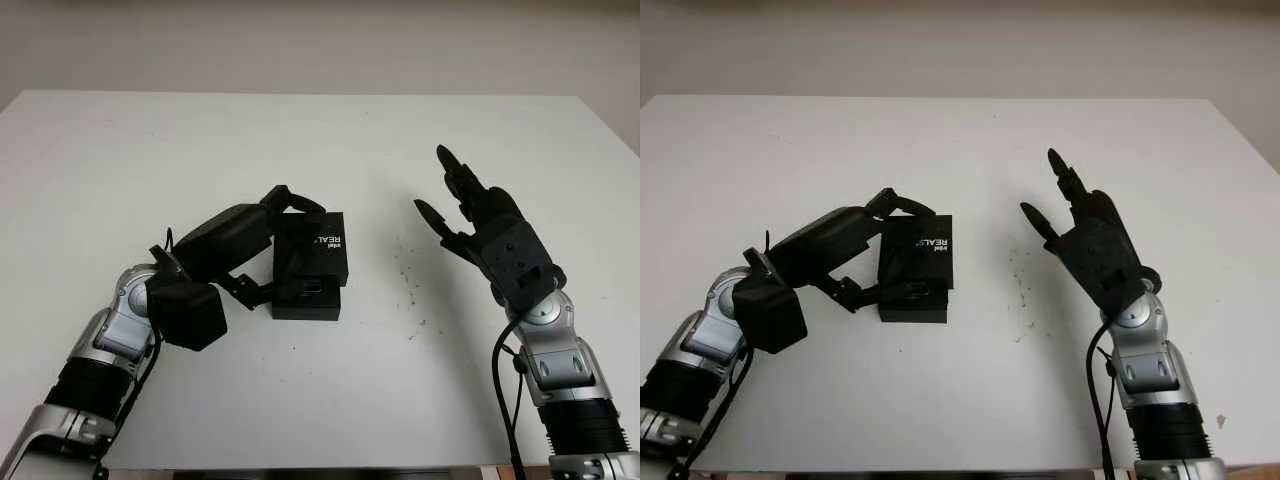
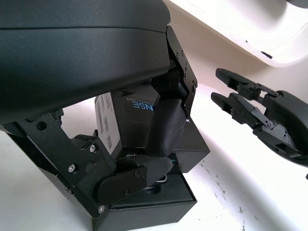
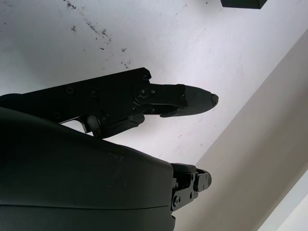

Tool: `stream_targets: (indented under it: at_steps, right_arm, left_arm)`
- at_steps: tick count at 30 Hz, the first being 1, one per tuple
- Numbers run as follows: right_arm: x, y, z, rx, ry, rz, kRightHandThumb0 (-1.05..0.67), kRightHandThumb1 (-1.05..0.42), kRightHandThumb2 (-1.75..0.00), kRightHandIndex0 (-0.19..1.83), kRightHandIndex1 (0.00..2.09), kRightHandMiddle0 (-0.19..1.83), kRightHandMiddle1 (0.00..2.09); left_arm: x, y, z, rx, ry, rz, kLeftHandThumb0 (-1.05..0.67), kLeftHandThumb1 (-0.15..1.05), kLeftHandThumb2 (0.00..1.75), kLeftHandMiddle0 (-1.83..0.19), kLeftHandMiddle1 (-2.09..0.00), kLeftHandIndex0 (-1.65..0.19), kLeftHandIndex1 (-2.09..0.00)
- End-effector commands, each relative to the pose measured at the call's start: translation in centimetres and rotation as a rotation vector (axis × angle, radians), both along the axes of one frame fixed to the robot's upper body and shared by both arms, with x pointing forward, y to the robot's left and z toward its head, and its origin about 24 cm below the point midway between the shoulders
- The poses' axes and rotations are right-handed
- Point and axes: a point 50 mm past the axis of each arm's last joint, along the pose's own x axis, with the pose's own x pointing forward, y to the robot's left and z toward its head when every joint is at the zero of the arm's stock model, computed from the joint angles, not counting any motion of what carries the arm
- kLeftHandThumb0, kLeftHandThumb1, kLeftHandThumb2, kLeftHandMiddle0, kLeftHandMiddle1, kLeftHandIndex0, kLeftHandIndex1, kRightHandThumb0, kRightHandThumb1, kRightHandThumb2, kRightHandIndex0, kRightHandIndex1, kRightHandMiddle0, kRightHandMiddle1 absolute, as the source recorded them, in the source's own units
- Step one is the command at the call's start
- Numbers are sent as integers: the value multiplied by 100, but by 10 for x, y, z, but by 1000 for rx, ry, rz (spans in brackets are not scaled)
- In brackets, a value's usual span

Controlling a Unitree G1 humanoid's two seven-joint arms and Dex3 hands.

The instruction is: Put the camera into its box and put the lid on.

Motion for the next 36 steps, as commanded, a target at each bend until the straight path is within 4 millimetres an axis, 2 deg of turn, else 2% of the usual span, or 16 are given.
stream_targets:
  at_steps: [1, 18, 30, 36]
  right_arm:
    - [0, 0, 4, -1, -22, 2, -55, -105, -39, 15, 6, 12, 6]
    - [1, 0, 6, 4, -13, 14, -53, -105, -40, 13, 5, 9, 5]
    - [2, 0, 7, 13, -21, 24, -53, -105, -40, 12, 5, 9, 5]
    - [2, -1, 6, -5, -20, 10, -54, -105, -39, 14, 6, 10, 6]
  left_arm:
    - [1, 0, -5, 29, 20, -8, -8, 78, 132, -83, -209, -75, -209]
    - [-4, -2, -8, 62, 65, -33, -9, 76, 133, -86, -209, -75, -209]
    - [-17, 6, -10, 87, 104, -56, -9, 83, 122, -92, -209, -76, -209]
    - [-23, 12, -13, 115, 123, -51, -7, 81, 125, -93, -209, -81, -209]
